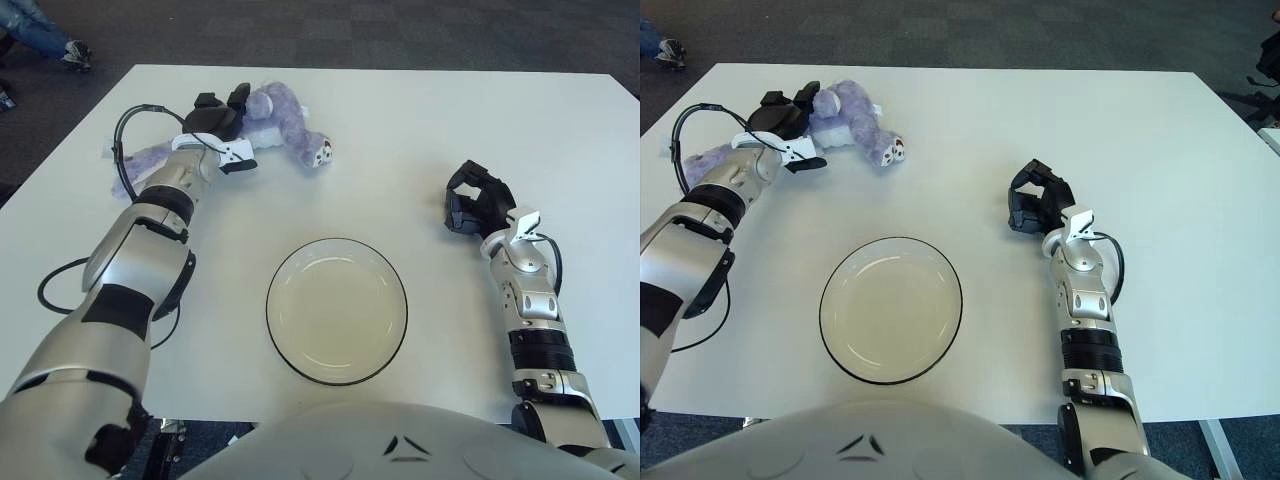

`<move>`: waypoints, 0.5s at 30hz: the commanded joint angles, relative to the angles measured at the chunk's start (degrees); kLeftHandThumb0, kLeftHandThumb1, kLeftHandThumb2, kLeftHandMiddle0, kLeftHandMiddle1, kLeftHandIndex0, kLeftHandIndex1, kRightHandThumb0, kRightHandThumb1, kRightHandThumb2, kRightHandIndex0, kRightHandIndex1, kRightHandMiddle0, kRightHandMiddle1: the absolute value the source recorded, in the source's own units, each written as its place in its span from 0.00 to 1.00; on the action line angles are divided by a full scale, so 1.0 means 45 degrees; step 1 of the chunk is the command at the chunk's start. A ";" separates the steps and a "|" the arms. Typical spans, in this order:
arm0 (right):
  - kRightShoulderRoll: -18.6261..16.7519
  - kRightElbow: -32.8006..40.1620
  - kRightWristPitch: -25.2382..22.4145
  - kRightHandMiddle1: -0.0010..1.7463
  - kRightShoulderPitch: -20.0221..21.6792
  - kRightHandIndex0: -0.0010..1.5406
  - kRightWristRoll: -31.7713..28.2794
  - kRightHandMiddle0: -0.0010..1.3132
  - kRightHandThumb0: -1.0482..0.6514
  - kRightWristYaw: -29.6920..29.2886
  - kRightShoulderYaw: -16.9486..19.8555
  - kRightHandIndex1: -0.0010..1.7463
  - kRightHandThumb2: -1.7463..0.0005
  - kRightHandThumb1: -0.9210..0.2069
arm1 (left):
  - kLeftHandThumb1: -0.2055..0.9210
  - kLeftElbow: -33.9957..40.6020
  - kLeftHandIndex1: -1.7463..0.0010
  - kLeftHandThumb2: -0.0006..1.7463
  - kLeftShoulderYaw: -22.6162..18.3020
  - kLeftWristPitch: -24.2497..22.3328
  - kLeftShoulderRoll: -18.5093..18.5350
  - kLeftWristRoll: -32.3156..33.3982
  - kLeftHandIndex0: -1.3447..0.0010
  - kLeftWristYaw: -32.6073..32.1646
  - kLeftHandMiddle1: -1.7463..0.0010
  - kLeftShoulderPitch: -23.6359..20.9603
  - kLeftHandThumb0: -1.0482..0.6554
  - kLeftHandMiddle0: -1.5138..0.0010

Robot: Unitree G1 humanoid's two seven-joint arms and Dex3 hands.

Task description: Put the doll into the plate.

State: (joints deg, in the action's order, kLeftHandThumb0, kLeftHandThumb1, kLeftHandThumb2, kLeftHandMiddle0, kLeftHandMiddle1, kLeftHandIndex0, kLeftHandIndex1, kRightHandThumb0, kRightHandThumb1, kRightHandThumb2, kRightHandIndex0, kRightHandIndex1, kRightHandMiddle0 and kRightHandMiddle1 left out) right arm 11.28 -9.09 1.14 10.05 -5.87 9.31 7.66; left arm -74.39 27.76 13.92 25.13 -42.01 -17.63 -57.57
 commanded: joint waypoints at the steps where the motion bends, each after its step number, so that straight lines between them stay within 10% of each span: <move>1: 0.0090 -0.0095 -0.0108 1.00 -0.0231 0.78 -0.0094 0.47 0.33 0.0139 0.0076 1.00 0.24 0.54 | 0.38 -0.0338 0.82 0.58 0.0328 -0.0492 -0.0041 -0.0266 1.00 0.0050 0.28 0.0090 0.32 1.00; 15: 0.0091 -0.0026 0.0118 1.00 -0.0343 0.77 -0.0246 0.48 0.33 0.0578 0.0024 1.00 0.23 0.56 | 0.44 -0.0648 0.80 0.57 0.1029 -0.1472 -0.0026 -0.0679 1.00 0.0063 0.19 0.0243 0.31 1.00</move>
State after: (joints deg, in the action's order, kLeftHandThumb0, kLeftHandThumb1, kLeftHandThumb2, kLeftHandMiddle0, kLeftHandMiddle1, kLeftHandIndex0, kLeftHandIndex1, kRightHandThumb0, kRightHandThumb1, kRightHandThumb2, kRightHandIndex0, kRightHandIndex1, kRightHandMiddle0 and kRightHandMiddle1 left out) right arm 11.43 -8.95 1.59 9.67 -6.53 11.23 7.68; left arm -75.78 31.32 9.07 25.09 -44.00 -18.55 -57.85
